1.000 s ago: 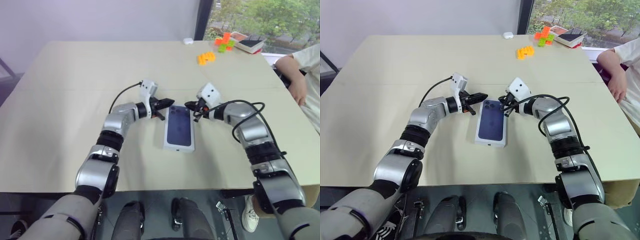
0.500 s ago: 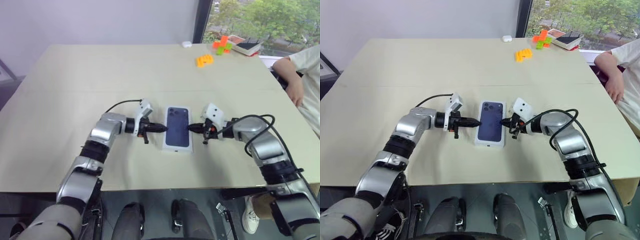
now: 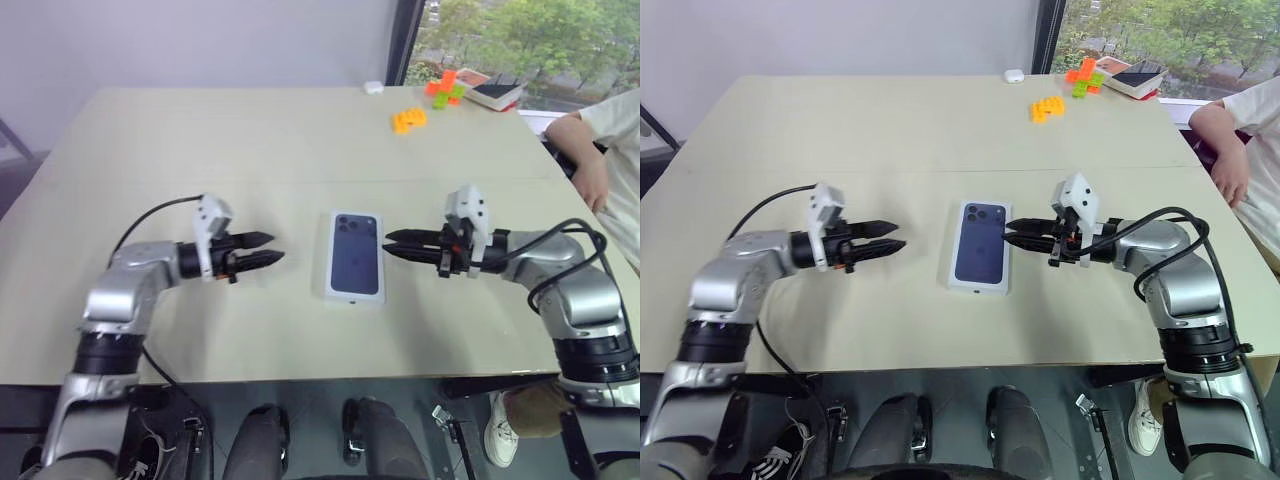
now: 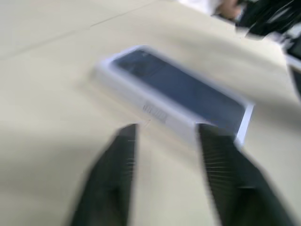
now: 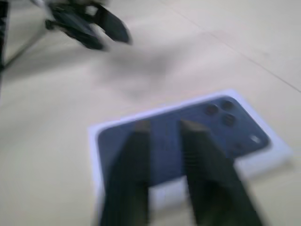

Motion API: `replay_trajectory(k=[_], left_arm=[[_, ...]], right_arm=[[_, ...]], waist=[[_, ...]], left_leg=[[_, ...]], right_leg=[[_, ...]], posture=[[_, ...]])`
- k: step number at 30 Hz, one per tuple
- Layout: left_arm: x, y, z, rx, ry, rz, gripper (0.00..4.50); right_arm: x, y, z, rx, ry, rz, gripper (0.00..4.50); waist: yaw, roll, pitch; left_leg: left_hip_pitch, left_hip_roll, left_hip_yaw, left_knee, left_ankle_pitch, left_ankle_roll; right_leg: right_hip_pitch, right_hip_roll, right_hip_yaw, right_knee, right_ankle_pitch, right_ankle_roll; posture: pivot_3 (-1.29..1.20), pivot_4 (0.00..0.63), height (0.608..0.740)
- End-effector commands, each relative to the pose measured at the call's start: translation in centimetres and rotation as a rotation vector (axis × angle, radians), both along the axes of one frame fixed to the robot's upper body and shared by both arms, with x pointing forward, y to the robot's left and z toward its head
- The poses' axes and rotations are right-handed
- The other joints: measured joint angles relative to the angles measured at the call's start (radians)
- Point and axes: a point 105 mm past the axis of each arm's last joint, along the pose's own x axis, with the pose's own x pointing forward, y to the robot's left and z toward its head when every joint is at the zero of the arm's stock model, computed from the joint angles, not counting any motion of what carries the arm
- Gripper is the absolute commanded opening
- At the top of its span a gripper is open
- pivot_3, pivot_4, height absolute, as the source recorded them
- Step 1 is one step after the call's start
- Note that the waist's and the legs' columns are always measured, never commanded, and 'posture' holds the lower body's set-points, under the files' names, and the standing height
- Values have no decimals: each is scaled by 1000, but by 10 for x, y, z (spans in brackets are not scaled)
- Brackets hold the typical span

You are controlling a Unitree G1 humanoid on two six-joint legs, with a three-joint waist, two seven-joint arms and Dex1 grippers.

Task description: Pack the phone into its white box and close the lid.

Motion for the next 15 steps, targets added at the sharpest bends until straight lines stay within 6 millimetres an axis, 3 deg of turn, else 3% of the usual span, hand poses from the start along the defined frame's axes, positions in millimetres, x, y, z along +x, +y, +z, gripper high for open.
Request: replay_trajectory(k=[1,3,10,15], left_arm=[[-9,27,25,14,-80,50,4322],[-12,43,25,30,-77,90,4500],[-25,83,19,81,-101,218,4500],[-32,102,9,137,-106,294,4500]], right_arm=[[-6,-16,17,-15,-100,24,2852],[-8,-26,18,-41,-121,29,3850],[0,-60,12,-105,-140,-33,3850],[2,-74,7,-116,-127,-63,3850]], waist=[[4,0,0],[5,0,0],[1,0,0],[0,1,0]], left_leg=[[-1,0,0,0,0,0],[-2,0,0,0,0,0],[-1,0,2,1,0,0],[-1,0,2,0,0,0]], right_leg=[[-1,0,0,0,0,0],[-1,-1,0,-1,0,0],[1,-1,0,-5,0,0],[0,-1,0,-5,0,0]], posture=[[0,150,740],[0,150,740],[0,150,740],[0,150,740]])
